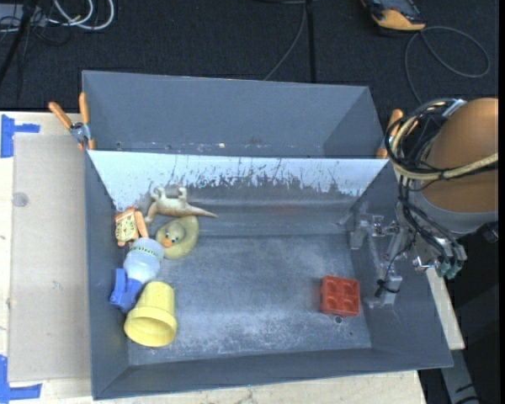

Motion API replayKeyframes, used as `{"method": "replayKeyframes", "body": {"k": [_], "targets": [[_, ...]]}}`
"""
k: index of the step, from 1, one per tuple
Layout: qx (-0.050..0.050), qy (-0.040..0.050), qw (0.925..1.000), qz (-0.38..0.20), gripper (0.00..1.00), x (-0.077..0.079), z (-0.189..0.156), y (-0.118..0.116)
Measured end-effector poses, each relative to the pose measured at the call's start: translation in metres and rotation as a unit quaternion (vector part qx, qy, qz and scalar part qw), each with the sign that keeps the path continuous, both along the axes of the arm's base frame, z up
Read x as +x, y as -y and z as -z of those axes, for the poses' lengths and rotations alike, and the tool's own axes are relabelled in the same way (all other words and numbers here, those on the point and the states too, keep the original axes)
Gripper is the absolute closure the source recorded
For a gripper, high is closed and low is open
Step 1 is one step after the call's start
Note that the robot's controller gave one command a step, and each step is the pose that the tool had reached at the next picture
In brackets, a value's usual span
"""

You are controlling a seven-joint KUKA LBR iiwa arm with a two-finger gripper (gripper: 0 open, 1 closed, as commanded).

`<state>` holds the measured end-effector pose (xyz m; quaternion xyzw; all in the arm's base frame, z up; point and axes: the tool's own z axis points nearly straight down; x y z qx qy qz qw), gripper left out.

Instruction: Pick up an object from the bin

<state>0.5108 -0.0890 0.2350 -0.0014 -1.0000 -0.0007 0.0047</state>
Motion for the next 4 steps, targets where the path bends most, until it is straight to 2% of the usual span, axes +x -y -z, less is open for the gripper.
{"method": "replayKeyframes", "body": {"k": [1,2,3,4], "targets": [[-0.001,0.0042,1.0000,-0.001,0.00,0.002,-0.004,0.000],[-0.001,0.0072,0.9997,-0.025,0.00,0.007,0.021,0.003],[-0.001,0.0058,0.9993,-0.037,0.00,0.010,0.074,0.001],[-0.001,0.0062,0.9999,0.011,1.00,0.016,0.132,0.021]]}}
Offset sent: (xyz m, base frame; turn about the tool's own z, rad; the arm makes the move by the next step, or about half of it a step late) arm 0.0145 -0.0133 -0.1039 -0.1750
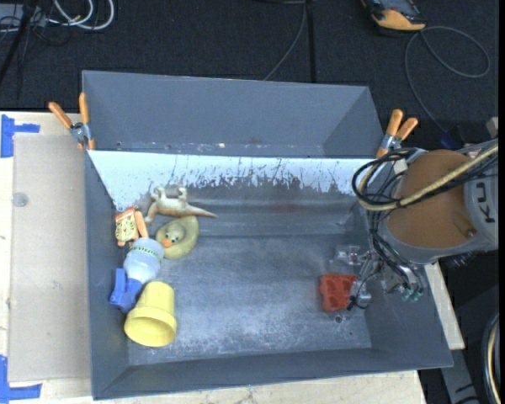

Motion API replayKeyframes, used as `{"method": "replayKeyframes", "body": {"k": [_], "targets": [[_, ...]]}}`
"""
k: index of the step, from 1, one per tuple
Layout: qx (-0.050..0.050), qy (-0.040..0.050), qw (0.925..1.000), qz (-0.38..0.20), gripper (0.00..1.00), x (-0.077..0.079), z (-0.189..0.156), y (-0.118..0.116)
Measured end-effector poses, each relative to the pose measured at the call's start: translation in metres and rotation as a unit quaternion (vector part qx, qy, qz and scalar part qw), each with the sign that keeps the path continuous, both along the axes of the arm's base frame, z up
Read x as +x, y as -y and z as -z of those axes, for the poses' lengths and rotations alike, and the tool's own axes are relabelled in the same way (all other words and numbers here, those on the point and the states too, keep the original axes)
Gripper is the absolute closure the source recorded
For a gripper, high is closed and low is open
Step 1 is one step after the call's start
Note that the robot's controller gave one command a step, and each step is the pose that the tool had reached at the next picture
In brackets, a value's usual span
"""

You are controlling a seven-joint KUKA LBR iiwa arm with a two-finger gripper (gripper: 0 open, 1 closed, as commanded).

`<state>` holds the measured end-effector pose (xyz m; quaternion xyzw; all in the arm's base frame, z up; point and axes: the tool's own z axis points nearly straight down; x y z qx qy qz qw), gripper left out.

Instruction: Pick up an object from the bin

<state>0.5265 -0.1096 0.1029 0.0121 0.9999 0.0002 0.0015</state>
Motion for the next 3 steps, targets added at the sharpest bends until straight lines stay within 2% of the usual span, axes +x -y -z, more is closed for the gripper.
{"method": "replayKeyframes", "body": {"k": [1,2,3], "targets": [[0.000,0.0000,1.0000,-0.001,1.00,0.000,0.000,0.000],[0.001,-0.0042,1.0000,-0.008,1.00,-0.008,-0.043,-0.001],[0.000,-0.0015,1.0000,-0.008,1.00,-0.001,-0.106,-0.001]]}}
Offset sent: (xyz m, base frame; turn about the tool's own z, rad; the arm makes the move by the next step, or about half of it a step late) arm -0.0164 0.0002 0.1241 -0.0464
